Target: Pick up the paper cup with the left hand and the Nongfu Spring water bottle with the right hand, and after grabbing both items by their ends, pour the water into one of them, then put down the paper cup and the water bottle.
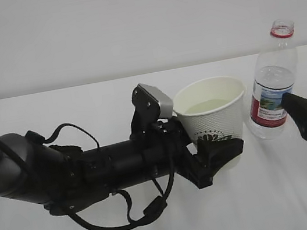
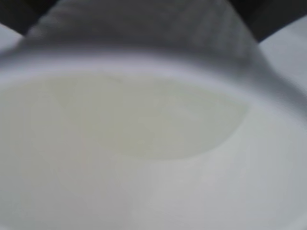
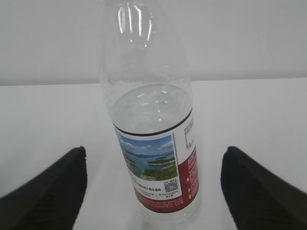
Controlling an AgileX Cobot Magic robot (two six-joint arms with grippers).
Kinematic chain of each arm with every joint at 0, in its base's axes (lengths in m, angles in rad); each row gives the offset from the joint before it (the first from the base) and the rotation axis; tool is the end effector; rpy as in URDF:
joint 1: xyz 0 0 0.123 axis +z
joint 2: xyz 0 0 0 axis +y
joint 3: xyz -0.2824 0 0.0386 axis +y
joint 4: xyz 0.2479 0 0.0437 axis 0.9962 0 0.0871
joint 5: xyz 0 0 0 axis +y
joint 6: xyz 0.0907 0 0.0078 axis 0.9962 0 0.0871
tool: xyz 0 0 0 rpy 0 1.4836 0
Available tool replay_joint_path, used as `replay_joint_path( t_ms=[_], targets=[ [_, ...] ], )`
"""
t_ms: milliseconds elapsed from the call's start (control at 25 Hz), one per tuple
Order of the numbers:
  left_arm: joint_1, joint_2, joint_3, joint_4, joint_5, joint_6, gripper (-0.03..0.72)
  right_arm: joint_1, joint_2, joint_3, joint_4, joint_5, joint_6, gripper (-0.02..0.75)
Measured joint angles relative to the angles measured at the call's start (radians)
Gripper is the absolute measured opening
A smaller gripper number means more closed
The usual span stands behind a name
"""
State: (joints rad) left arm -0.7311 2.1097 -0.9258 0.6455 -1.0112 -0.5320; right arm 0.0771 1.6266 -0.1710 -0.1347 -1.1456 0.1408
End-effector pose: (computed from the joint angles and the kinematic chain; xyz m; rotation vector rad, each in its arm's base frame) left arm 0.2586 -0.2942 0.1175 0.9167 1.6306 -1.0953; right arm 0.2127 0.0276 0.1412 -0.0808 1.7992 0.2260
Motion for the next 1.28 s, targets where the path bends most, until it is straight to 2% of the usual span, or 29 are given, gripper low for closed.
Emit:
replay_joint_path(
  t_ms=[160,320,640,840,1120,1280],
  targets=[
    [0.0,0.0,0.0,-0.048,0.0,0.005,0.517,0.0,-0.01,0.0,0.003,0.0,0.016,0.657],
    [0.0,0.0,0.0,-0.082,0.0,0.074,0.517,0.0,-0.01,0.0,0.003,0.0,0.019,0.647],
    [0.0,0.0,0.0,-0.252,0.035,0.104,0.517,0.0,-0.01,0.0,0.003,0.0,0.021,0.631],
    [0.0,0.0,0.01,-0.324,0.053,0.174,0.517,0.0,-0.01,0.0,0.003,0.0,0.022,0.624],
    [0.007,0.0,0.012,-0.373,0.057,0.191,0.517,0.0,-0.01,0.0,0.003,0.0,0.022,0.608],
    [0.033,0.0,0.018,-0.378,0.057,0.192,0.517,0.0,-0.01,0.0,0.003,0.0,0.022,0.599]
  ],
)
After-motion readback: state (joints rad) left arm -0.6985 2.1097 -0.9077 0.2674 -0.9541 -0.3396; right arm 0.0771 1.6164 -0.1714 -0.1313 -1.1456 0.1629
